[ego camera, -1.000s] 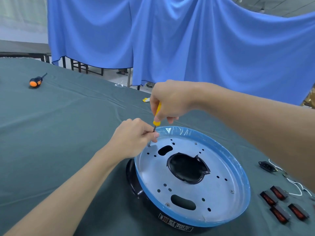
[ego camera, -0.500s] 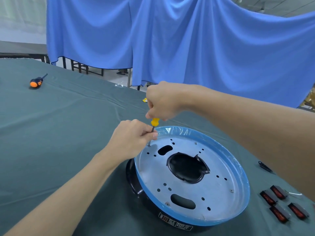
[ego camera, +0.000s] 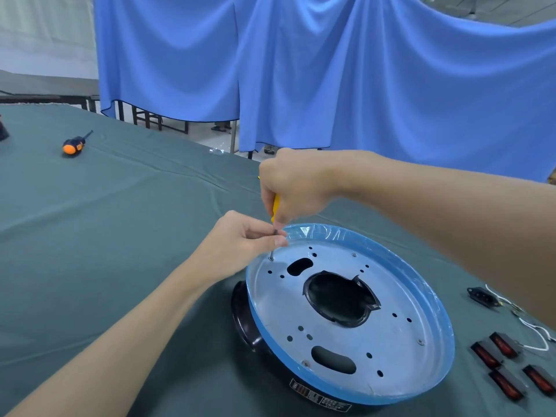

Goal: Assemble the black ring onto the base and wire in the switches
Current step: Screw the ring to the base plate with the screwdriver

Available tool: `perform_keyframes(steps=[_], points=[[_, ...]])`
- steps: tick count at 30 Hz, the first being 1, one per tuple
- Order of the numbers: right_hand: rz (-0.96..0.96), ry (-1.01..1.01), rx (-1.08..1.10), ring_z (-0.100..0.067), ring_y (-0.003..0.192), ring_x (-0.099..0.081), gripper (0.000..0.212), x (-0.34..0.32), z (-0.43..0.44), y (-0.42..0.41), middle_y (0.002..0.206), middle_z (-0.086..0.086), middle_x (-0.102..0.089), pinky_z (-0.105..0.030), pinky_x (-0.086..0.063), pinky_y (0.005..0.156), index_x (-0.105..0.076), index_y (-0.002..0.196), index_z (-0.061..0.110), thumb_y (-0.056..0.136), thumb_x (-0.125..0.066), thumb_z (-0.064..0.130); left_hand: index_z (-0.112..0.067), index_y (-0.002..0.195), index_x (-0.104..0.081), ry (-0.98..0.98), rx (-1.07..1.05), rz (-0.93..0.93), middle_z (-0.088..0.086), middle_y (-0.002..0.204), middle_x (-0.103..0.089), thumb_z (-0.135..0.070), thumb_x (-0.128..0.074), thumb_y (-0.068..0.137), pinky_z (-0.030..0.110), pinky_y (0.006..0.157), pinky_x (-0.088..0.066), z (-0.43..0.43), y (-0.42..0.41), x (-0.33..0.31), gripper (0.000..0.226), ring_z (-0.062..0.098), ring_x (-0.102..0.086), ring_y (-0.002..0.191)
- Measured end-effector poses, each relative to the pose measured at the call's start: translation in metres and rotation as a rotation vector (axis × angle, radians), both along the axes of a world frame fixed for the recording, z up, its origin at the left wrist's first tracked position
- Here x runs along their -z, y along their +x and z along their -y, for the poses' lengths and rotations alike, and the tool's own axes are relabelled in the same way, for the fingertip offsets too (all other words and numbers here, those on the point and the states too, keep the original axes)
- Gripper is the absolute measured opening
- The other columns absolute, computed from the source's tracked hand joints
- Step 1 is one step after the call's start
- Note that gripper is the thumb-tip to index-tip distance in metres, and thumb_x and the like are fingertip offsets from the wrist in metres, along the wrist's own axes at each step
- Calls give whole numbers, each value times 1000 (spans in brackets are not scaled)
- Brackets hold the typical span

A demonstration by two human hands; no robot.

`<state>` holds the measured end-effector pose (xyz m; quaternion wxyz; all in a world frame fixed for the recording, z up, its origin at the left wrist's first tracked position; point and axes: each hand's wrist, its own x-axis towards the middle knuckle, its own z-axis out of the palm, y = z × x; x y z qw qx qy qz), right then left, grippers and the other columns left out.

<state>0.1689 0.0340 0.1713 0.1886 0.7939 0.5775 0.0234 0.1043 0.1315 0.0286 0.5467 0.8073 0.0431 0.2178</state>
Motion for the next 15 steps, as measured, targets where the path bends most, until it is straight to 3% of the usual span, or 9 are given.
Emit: perform_keyframes(steps=[2,6,9,13,15], points=[[-19,4,29,-2,58,-54,13,0,-3,0,65,6,-69,-19,-43,45,-76,80,15,82,-68,25,-24,93,-78,-61,43,16,-8,91,-77,-13,-74,86,23,95,-52,-4,-1,3,14,6,-71,96],[-35,19,104,-11,63,-58,13,0,-5,-1,64,5,-68,-18,-43,46,-75,77,13,80,-69,25,-21,97,-78,-124,77,73,-4,95,-77,-10,-74,85,15,87,-51,-7,1,8,17,6,-71,98],[-42,33,162,-19,67,-63,19,1,-9,-7,57,4,-65,-21,-42,47,-68,62,13,79,-67,21,-16,104,-78,-272,118,152,3,108,-75,-11,-62,94,23,94,-52,-16,2,12,19,18,-70,105],[65,-30,170,-14,62,-58,23,5,-16,-17,65,5,-69,-16,-35,38,-67,64,14,85,-63,24,-25,94,-80,-386,41,119,1,104,-76,-17,-52,100,18,80,-53,-17,4,21,30,17,-72,97],[74,-15,209,-13,60,-56,26,6,-14,-19,56,4,-65,-14,-33,32,-66,64,14,87,-62,25,-24,92,-80,-379,-8,47,1,98,-77,-24,-53,101,15,72,-51,-13,7,26,28,13,-73,89]])
